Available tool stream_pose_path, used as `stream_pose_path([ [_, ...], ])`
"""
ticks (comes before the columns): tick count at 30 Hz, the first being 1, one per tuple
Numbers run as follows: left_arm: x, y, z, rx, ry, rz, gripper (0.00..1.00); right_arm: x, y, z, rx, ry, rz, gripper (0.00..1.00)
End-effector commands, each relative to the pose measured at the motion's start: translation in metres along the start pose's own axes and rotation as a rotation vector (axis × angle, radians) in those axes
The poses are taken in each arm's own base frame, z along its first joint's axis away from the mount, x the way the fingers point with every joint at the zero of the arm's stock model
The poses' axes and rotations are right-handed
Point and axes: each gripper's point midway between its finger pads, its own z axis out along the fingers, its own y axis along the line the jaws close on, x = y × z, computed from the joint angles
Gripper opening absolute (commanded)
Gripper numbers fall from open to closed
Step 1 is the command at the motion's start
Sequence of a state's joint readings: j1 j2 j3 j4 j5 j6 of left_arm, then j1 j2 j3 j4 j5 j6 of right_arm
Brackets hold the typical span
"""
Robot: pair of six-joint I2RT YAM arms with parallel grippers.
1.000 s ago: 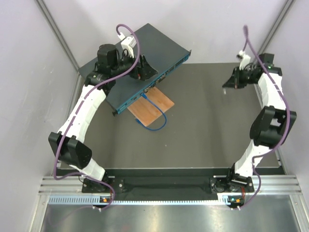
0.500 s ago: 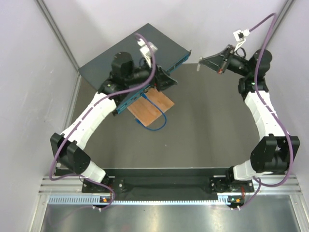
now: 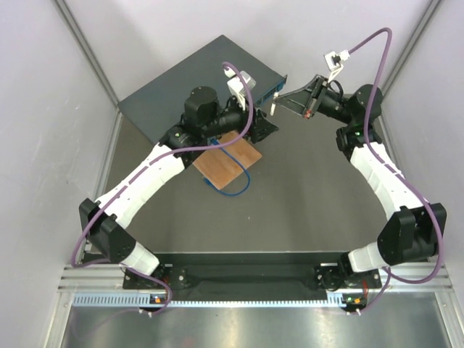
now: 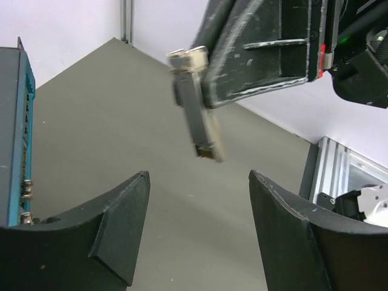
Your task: Insert the plug into the switch port
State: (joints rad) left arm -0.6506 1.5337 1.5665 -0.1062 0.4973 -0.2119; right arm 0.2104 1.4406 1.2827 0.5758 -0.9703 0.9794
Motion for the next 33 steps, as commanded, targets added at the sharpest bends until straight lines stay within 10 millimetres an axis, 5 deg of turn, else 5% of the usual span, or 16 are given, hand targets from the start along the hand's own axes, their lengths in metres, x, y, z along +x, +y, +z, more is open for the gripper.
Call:
stream_pose_path([
  [1,-0.013,0.000,0.003,-0.045,-0.034,0.068,0.70,-0.010,0.018,0.004,0.019,-0.034,-0.055,0.00],
  [10,-0.008,0.020,0.011,-0.139,0.008,0.095,0.51,0.009,0.005,0.010,0.095,0.012,-0.042,0.00],
  [19,-0.004,0.039,0.012,-0.232,0.045,0.101,0.08,0.014,0.012,0.013,0.086,0.032,-0.032,0.00],
  [21,-0.005,0.037,0.011,-0.229,0.044,0.098,0.00,0.017,0.011,0.013,0.089,0.050,-0.034,0.13],
  [22,-0.003,0.032,0.011,-0.203,0.052,0.094,0.00,0.020,0.011,0.012,0.083,0.068,-0.035,0.34],
  [26,0.001,0.012,0.003,-0.095,0.076,0.039,0.00,0.013,0.009,-0.004,0.080,0.103,-0.162,0.70],
  [29,0.002,-0.008,-0.010,0.038,0.099,-0.047,0.00,-0.004,0.005,-0.032,0.113,0.121,-0.357,0.84],
  [31,0.001,-0.013,-0.020,0.098,0.108,-0.116,0.00,-0.006,0.002,-0.055,0.121,0.160,-0.441,0.84],
  [33,0.011,-0.035,-0.027,0.216,0.157,-0.213,0.00,-0.012,0.008,-0.071,0.110,0.197,-0.702,0.84],
])
